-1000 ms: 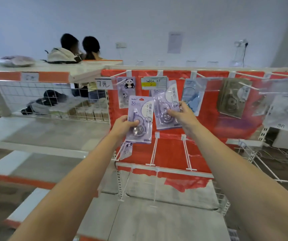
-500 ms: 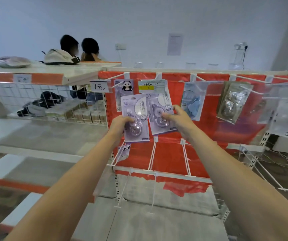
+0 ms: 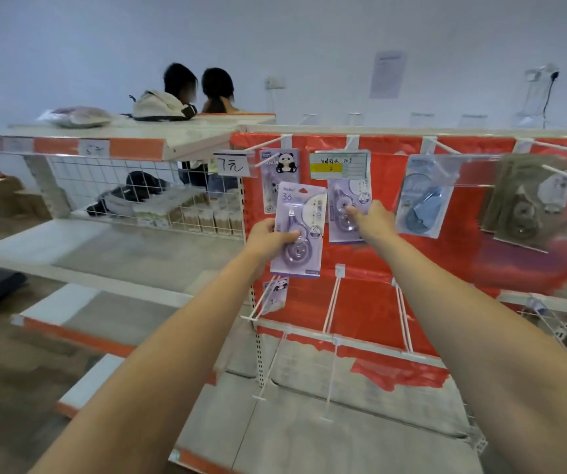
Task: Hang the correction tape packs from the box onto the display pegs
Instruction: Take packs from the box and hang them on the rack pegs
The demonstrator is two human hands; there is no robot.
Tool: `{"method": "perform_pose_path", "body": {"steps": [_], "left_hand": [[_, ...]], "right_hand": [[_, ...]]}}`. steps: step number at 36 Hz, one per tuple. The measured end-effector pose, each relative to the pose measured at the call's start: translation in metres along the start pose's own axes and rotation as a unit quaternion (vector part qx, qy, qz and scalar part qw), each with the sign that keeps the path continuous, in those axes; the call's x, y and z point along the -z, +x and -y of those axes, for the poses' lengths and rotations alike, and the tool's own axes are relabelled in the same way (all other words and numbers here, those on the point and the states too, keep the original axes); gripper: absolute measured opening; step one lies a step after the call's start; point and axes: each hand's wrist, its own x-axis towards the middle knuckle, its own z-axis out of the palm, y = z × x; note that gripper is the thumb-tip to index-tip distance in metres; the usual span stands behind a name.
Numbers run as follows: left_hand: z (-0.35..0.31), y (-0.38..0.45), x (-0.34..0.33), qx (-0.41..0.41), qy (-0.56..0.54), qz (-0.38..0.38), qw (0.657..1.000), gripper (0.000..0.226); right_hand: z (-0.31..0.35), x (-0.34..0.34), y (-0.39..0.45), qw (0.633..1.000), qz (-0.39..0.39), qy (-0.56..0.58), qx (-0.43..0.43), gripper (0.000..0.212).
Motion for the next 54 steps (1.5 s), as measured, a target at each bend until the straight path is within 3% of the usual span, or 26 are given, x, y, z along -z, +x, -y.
{"method": "perform_pose_path", "body": {"steps": [16,21,26,29,34,37,39,41,54], "left_hand": [[-0.001,0.004,-0.026,-0.011,0.042,0.012,0.999,0.028],[0.001,0.011,-0.028,-0.02,0.054,0.031,0.998,0.028],[0.003,0.017,-0.028,-0.019,0.047,0.077,0.996,0.023],[0.002,0.023,-0.027,-0.033,0.043,0.102,0.993,0.019],[-0.001,0.035,-0.029,-0.043,0.044,0.127,0.99,0.019],[-0.001,0.04,-0.031,-0.044,0.03,0.139,0.989,0.023],[0.0,0.042,-0.032,-0.043,0.012,0.148,0.988,0.023],[0.001,0.041,-0.033,-0.049,-0.005,0.157,0.986,0.018],[0.001,0.037,-0.016,-0.093,-0.048,0.234,0.967,0.016]], "right_hand": [[-0.015,-0.005,0.003,0.989,0.026,-0.147,0.018,0.042],[-0.031,-0.004,-0.007,0.973,0.031,-0.227,0.029,0.031],[-0.037,0.001,-0.022,0.939,0.057,-0.338,0.023,0.032],[-0.037,0.001,-0.032,0.934,0.07,-0.349,0.022,0.035],[-0.037,0.001,-0.043,0.966,0.091,-0.239,0.028,0.025],[-0.032,0.001,-0.052,0.993,0.12,0.0,-0.019,0.032],[-0.023,0.0,-0.06,0.975,0.131,0.167,-0.06,0.03],[-0.016,-0.002,-0.066,0.958,0.134,0.243,-0.069,0.025],[-0.004,-0.022,-0.081,0.964,0.037,0.263,-0.007,0.028]]}}
